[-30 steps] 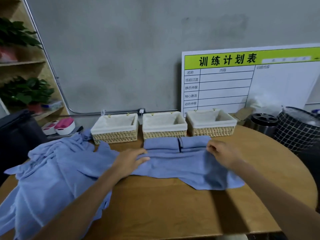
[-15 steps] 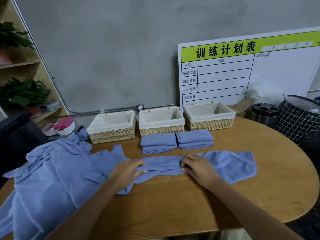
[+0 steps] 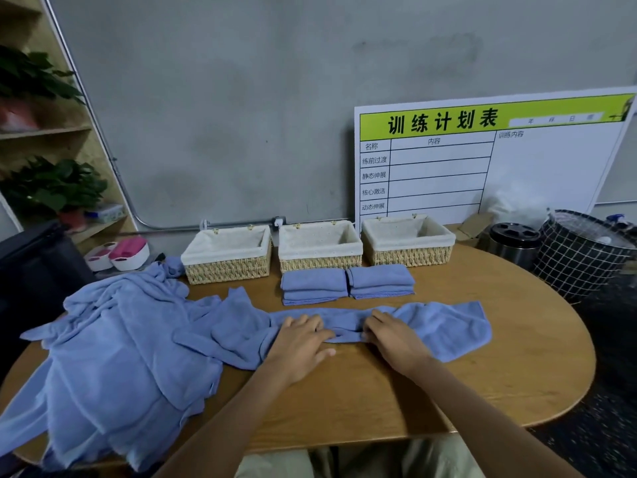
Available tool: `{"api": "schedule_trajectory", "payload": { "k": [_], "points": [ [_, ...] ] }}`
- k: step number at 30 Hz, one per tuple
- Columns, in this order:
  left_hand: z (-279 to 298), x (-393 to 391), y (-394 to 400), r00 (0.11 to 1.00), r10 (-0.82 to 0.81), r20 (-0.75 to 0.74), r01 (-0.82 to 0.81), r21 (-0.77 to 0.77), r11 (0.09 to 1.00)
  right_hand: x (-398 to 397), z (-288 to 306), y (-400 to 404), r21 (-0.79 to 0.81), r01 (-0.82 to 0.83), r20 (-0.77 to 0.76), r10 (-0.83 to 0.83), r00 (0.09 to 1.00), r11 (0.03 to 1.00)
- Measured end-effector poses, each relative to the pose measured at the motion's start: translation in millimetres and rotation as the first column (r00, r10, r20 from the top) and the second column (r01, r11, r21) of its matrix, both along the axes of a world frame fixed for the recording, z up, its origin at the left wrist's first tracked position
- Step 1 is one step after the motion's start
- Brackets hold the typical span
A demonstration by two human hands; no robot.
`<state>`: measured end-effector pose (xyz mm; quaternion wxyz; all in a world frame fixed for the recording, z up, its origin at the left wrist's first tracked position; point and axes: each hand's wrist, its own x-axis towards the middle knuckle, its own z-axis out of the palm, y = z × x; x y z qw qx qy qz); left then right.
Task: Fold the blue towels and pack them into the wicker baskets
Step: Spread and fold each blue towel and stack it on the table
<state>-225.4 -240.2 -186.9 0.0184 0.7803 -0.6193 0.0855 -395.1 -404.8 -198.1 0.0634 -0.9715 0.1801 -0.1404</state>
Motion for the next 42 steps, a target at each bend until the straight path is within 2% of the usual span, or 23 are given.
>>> {"api": "schedule_trajectory", "payload": {
  "k": [2, 3, 5, 6, 8, 9, 11, 14, 19, 23, 27, 29, 31, 34, 37, 39, 40, 42],
  "points": [
    [0.0, -2.6, -7.5, 0.999, -0.031, 0.026, 0.032, -0.042, 0.999, 6.2, 4.9, 2.1, 0.043, 0.146, 0.088, -0.150, 0.985, 0.988],
    [-0.3, -4.4, -12.3, 0.998, -0.052, 0.031, 0.054, -0.067, 0.996, 10.5, 4.7, -0.4, 0.128, 0.197, 0.114, -0.211, 0.971, 0.972],
    [-0.8, -7.7, -21.8, 0.994, -0.103, -0.029, 0.099, -0.129, 0.987, 11.7, 11.0, 1.6, 0.207, 0.101, 0.134, -0.131, 0.982, 0.973],
    [0.9, -7.8, -25.3, 0.984, -0.114, -0.134, 0.090, -0.171, 0.981, 9.1, 16.7, 2.3, 0.211, 0.074, 0.148, -0.106, 0.983, 0.975],
    [13.3, -3.2, -29.8, 0.934, -0.143, -0.329, 0.065, -0.238, 0.969, -2.7, 35.9, 1.7, 0.153, -0.008, 0.175, -0.019, 0.984, 0.988],
    [23.5, 1.0, -30.6, 0.916, -0.166, -0.365, 0.071, -0.260, 0.963, -6.2, 44.9, -2.0, 0.058, -0.032, 0.169, 0.022, 0.985, 0.998],
    [45.7, 9.7, -29.3, 0.928, -0.208, -0.310, 0.136, -0.239, 0.961, -14.6, 60.2, -6.9, -0.144, -0.094, 0.134, 0.114, 0.984, 0.985],
    [76.5, 23.6, -26.0, 0.966, -0.187, -0.176, 0.148, -0.214, 0.966, -12.9, 75.2, -16.0, -0.206, -0.102, 0.215, 0.147, 0.965, 0.973],
    [119.5, 49.5, -18.9, 0.974, -0.140, -0.181, 0.053, -0.416, 0.908, -0.9, 117.7, -23.1, -0.145, -0.043, 0.303, 0.086, 0.949, 0.988],
    [150.5, 48.7, -9.4, 0.953, -0.052, -0.299, -0.120, -0.529, 0.840, 12.1, 158.1, -24.1, -0.141, 0.089, 0.291, -0.044, 0.956, 0.986],
    [153.4, 29.6, -3.5, 0.881, -0.028, -0.472, -0.278, -0.566, 0.776, 17.4, 184.8, -20.0, -0.035, 0.182, 0.275, -0.166, 0.947, 0.983],
    [155.7, 20.9, 1.7, 0.870, -0.041, -0.491, -0.299, -0.591, 0.749, 13.6, 190.1, -20.0, 0.001, 0.212, 0.311, -0.202, 0.929, 0.977],
    [168.7, 17.7, 8.3, 0.910, 0.006, -0.415, -0.282, -0.608, 0.742, 7.9, 190.3, -23.9, 0.048, 0.210, 0.345, -0.213, 0.914, 0.977],
    [206.2, 16.4, 15.1, 0.976, 0.041, -0.213, -0.174, -0.656, 0.735, -2.8, 191.2, -32.5, 0.144, 0.219, 0.390, -0.259, 0.884, 0.965],
    [242.2, 16.3, 13.9, 0.997, 0.019, -0.070, -0.058, -0.628, 0.776, -3.9, 202.4, -36.7, 0.288, 0.226, 0.471, -0.343, 0.813, 0.931],
    [257.0, 20.3, 11.4, 0.999, 0.016, -0.034, -0.034, -0.612, 0.790, 1.8, 212.6, -38.0, 0.494, 0.162, 0.537, -0.446, 0.716, 0.854],
    [260.9, 24.0, 10.4, 0.999, 0.014, -0.039, -0.035, -0.603, 0.797, 5.9, 218.3, -38.0, 0.614, 0.085, 0.553, -0.505, 0.663, 0.785],
    [262.7, 35.2, 10.5, 0.998, 0.027, -0.052, -0.052, -0.569, 0.820, 13.7, 229.0, -39.2, 0.733, -0.018, 0.562, -0.591, 0.579, 0.680]
  ]
}}
